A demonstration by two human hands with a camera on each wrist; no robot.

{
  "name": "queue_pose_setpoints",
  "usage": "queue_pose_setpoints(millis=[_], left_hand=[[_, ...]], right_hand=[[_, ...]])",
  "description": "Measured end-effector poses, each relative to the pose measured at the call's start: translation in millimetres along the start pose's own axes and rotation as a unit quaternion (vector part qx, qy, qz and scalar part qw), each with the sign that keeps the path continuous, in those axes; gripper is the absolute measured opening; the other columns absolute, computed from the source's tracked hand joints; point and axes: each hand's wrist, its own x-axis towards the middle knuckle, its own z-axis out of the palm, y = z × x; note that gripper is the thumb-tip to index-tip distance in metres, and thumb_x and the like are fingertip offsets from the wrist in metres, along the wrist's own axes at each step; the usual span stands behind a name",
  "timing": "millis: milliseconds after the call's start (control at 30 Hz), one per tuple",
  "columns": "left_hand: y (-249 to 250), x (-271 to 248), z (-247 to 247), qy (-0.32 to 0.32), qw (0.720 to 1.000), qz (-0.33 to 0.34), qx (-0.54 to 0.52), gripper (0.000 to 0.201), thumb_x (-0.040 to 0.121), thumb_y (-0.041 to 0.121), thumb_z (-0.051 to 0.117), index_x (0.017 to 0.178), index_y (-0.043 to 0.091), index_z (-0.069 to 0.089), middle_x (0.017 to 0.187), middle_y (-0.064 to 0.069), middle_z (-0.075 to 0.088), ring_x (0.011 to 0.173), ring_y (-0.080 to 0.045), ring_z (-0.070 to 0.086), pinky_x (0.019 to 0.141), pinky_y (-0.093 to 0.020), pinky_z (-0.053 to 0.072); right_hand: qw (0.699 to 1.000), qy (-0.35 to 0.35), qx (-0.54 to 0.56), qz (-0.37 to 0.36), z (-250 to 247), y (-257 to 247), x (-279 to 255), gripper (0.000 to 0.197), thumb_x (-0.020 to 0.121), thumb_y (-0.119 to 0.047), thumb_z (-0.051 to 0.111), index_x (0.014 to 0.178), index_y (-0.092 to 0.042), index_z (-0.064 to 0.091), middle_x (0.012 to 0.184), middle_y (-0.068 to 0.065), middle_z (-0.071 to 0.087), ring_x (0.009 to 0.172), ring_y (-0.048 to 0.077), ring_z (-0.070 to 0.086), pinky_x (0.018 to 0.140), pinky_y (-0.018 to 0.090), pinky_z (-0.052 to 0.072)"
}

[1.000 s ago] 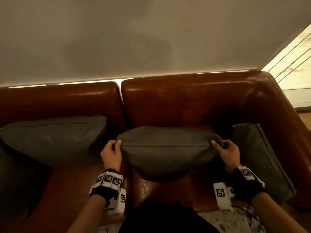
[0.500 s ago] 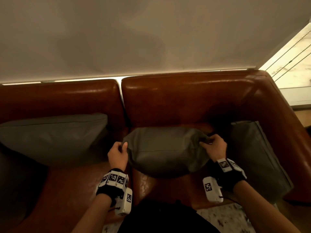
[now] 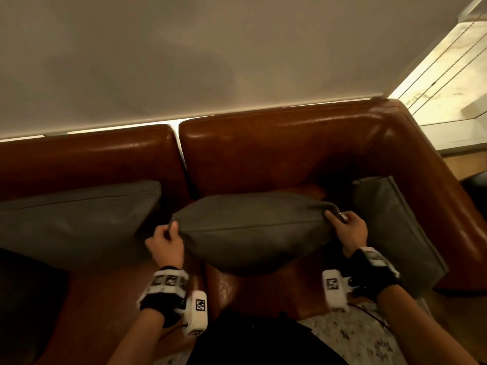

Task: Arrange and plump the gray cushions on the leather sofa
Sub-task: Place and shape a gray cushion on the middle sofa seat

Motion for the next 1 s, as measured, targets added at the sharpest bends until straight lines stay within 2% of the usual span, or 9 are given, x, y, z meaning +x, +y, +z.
queue_pose_setpoints(millis=[100,267,400,533,633,733,833,900,1000], left_hand=[[-15,6,-8,0.019,0.998,-0.055,0.002,0.032,0.093,0.026,0.052,0.103,-0.004,0.057,0.11,-0.031,0.053,0.103,-0.043,0.05,0.092,-0.045,0.04],[-35,22,14,0.001,0.98,-0.201,0.001,0.037,0.093,0.022,0.051,0.12,-0.004,0.051,0.124,-0.031,0.052,0.119,-0.045,0.047,0.102,-0.046,0.036],[-28,-10,33,0.015,0.998,0.004,0.055,0.029,0.088,0.017,0.058,0.112,0.002,0.05,0.114,-0.028,0.048,0.105,-0.043,0.048,0.093,-0.049,0.039],[-22,-69,68,-0.172,0.962,0.201,0.061,0.011,0.091,0.025,0.053,0.091,0.034,0.048,0.097,-0.003,0.055,0.088,-0.015,0.054,0.083,-0.036,0.045],[-17,-85,109,-0.326,0.874,0.312,0.183,0.038,0.095,0.042,0.036,0.133,0.038,0.036,0.139,0.013,0.038,0.131,-0.007,0.037,0.109,-0.035,0.033],[12,-66,135,-0.398,0.813,0.284,0.315,0.062,0.095,0.026,0.042,0.148,0.028,0.011,0.158,0.004,0.0,0.147,-0.022,-0.007,0.119,-0.051,0.006],[21,-29,152,-0.396,0.772,0.256,0.426,0.086,0.087,0.02,0.056,0.147,0.033,-0.003,0.155,-0.001,-0.025,0.144,-0.023,-0.021,0.115,-0.059,-0.002],[15,-11,168,-0.371,0.763,0.271,0.455,0.101,0.082,0.024,0.063,0.144,0.038,-0.015,0.147,0.004,-0.037,0.143,-0.017,-0.022,0.112,-0.062,-0.004],[24,11,190,-0.296,0.779,0.298,0.466,0.094,0.086,0.034,0.055,0.135,0.046,-0.025,0.143,0.007,-0.038,0.144,-0.014,-0.02,0.111,-0.066,-0.005]], right_hand=[[1.0,-0.007,-0.006,-0.008,-11,-8,-2,0.025,0.076,-0.032,0.074,0.081,-0.011,0.063,0.082,0.007,0.066,0.085,0.026,0.064,0.071,0.033,0.046],[0.979,-0.04,0.009,-0.199,7,-103,-39,0.022,0.076,-0.029,0.075,0.075,-0.012,0.062,0.069,-0.004,0.061,0.064,0.003,0.057,0.06,0.015,0.044],[0.92,-0.059,-0.021,-0.387,31,-175,-56,0.025,0.075,-0.025,0.076,0.073,-0.012,0.055,0.068,-0.005,0.055,0.061,0.006,0.05,0.057,0.013,0.038],[0.866,-0.108,-0.092,-0.48,103,-201,-42,0.027,0.075,-0.025,0.074,0.075,-0.009,0.052,0.072,0.003,0.053,0.065,0.02,0.053,0.059,0.022,0.031],[0.861,-0.212,-0.175,-0.429,156,-176,-21,0.036,0.085,-0.04,0.061,0.099,-0.008,0.06,0.1,0.009,0.065,0.096,0.026,0.059,0.084,0.038,0.034],[0.798,-0.335,-0.333,-0.374,165,-99,6,0.041,0.097,-0.025,0.041,0.138,-0.021,0.041,0.148,-0.001,0.038,0.143,0.021,0.019,0.109,0.063,0.007],[0.712,-0.308,-0.447,-0.446,142,-16,46,0.08,0.084,-0.005,0.052,0.148,-0.035,0.013,0.158,-0.012,-0.011,0.145,0.021,-0.018,0.101,0.076,-0.011],[0.673,-0.262,-0.496,-0.482,124,11,71,0.1,0.072,-0.006,0.065,0.148,-0.039,0.008,0.158,-0.007,-0.014,0.145,0.028,-0.014,0.1,0.077,-0.011],[0.622,-0.208,-0.523,-0.544,105,37,110,0.093,0.071,-0.008,0.057,0.147,-0.039,0.013,0.159,-0.001,-0.008,0.145,0.032,-0.003,0.101,0.076,0.003]])
